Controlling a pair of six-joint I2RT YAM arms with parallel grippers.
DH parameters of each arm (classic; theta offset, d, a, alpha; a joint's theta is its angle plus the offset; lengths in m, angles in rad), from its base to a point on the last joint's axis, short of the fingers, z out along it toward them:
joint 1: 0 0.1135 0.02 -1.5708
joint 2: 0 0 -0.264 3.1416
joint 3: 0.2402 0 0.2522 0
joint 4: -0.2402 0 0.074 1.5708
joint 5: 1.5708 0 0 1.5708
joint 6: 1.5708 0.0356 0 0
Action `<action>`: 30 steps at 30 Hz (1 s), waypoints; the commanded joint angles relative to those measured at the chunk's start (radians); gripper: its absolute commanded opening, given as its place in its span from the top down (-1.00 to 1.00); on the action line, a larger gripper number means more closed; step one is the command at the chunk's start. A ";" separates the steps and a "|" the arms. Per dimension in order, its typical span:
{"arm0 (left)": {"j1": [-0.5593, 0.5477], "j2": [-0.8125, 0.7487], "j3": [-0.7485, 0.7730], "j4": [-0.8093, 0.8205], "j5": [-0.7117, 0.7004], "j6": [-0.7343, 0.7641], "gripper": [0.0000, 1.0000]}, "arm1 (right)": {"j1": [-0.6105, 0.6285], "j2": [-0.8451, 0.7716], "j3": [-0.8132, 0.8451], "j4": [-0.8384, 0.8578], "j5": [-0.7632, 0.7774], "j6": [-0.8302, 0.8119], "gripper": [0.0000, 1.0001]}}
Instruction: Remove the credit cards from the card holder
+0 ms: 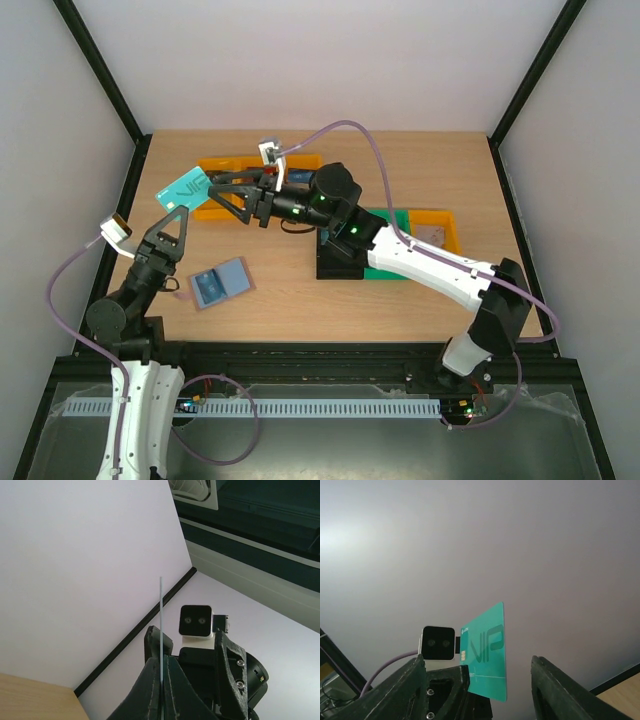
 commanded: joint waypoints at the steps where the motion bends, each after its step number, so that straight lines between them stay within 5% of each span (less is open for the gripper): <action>1: 0.005 -0.016 -0.010 0.061 0.018 0.009 0.95 | -0.003 0.011 0.018 0.016 0.004 -0.017 -0.12; 4: 0.005 -0.021 -0.018 0.082 0.037 0.018 0.95 | -0.002 0.034 0.026 0.036 -0.017 -0.008 -0.06; 10: 0.002 -0.024 -0.031 0.104 0.045 0.030 0.95 | 0.005 0.067 0.046 0.052 -0.063 0.015 0.39; 14: 0.001 -0.029 -0.031 0.085 0.045 0.036 0.95 | 0.005 0.071 0.049 0.050 -0.093 0.018 0.95; 17: 0.000 -0.042 -0.024 -0.052 -0.001 0.054 0.95 | 0.000 0.055 0.035 0.044 -0.077 0.032 0.97; 19: 0.002 -0.056 -0.021 -0.182 -0.048 0.078 0.48 | -0.020 0.033 0.003 0.030 -0.029 0.066 0.97; 20: 0.002 -0.070 -0.019 -0.250 -0.075 0.092 -0.09 | -0.037 0.022 -0.018 0.022 0.001 0.093 0.97; 21: 0.002 -0.090 -0.017 -0.316 -0.106 0.111 -0.38 | -0.059 0.008 -0.044 0.010 0.031 0.125 0.97; 23: 0.002 -0.106 -0.013 -0.460 -0.167 0.152 -0.78 | -0.112 -0.021 -0.113 -0.013 0.102 0.199 0.97; 30: 0.036 -0.165 -0.049 -0.883 -0.396 0.182 -0.99 | -0.300 -0.196 -0.397 -0.239 0.450 0.274 0.97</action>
